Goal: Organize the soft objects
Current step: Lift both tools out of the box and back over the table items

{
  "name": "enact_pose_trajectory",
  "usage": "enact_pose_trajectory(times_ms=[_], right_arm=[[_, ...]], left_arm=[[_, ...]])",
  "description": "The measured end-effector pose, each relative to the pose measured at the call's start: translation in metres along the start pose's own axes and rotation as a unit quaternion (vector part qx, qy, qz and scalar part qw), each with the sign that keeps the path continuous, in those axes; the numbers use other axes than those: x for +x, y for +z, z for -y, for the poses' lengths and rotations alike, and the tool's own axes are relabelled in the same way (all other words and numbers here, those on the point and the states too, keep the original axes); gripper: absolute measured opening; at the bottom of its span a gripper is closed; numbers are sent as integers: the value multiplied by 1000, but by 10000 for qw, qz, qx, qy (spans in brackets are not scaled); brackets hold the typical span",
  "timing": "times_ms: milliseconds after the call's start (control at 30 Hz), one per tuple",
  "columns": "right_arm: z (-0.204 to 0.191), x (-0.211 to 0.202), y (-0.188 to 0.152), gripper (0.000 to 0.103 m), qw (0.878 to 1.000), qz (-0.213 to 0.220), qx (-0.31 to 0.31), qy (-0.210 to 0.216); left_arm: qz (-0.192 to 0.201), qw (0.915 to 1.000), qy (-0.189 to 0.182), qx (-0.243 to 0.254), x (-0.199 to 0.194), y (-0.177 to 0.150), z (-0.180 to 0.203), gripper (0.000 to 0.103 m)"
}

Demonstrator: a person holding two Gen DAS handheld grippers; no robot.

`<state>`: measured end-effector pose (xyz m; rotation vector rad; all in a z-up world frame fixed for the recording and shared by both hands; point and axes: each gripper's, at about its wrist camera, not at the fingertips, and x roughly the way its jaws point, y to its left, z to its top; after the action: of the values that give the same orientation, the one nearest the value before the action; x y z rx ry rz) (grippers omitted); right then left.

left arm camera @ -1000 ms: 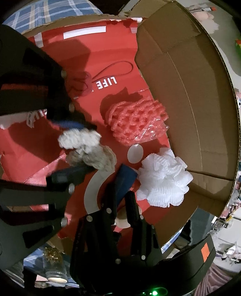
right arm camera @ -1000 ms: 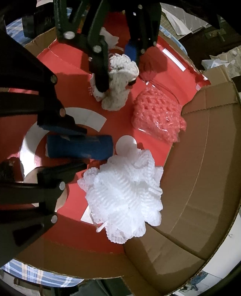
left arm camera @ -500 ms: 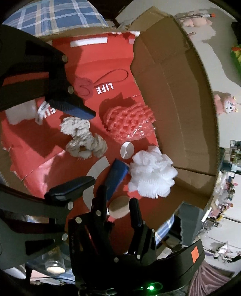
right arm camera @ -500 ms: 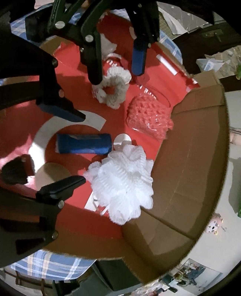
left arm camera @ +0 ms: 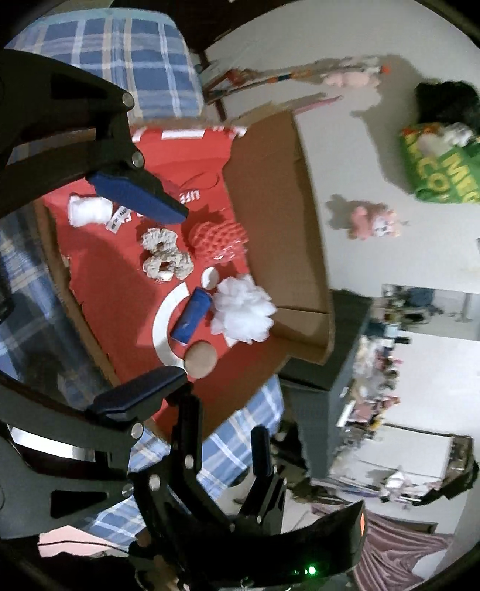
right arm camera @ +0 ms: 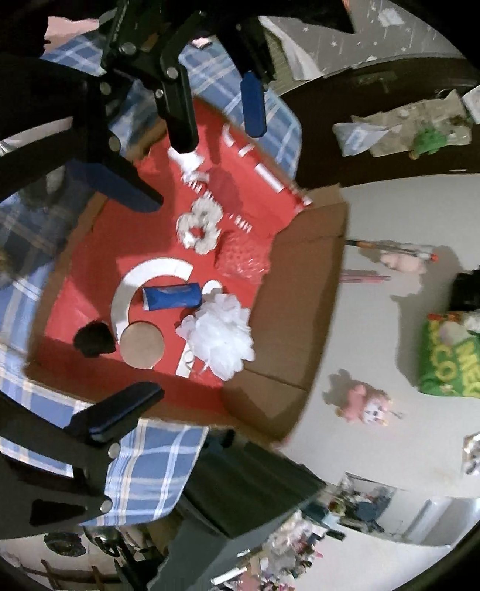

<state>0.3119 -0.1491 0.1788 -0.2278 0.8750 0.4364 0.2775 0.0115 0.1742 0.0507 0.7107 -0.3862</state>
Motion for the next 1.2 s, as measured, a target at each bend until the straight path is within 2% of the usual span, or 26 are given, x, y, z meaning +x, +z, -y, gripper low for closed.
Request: enact_pose_trajectory(times_ms=[167, 400, 700, 933, 1200], right_arm=[[-18, -47, -11, 102, 9986, 514, 12, -133], [-42, -95, -40, 103, 9939, 1077, 44, -229], [-74, -144, -93, 103, 9853, 1674, 133, -316], [-89, -161, -138, 103, 9785, 1978, 317, -496], [-99, -154, -182, 103, 9748, 2025, 602, -711]], left_arm=[[514, 9983, 290, 18, -41, -9, 14, 88], [1072, 9932, 395, -232, -93, -31, 25, 89], [1462, 9870, 564, -362, -130, -72, 48, 90], [1724, 9820, 718, -292, -150, -108, 70, 91], [1772, 9801, 869, -194, -155, -146, 93, 92]])
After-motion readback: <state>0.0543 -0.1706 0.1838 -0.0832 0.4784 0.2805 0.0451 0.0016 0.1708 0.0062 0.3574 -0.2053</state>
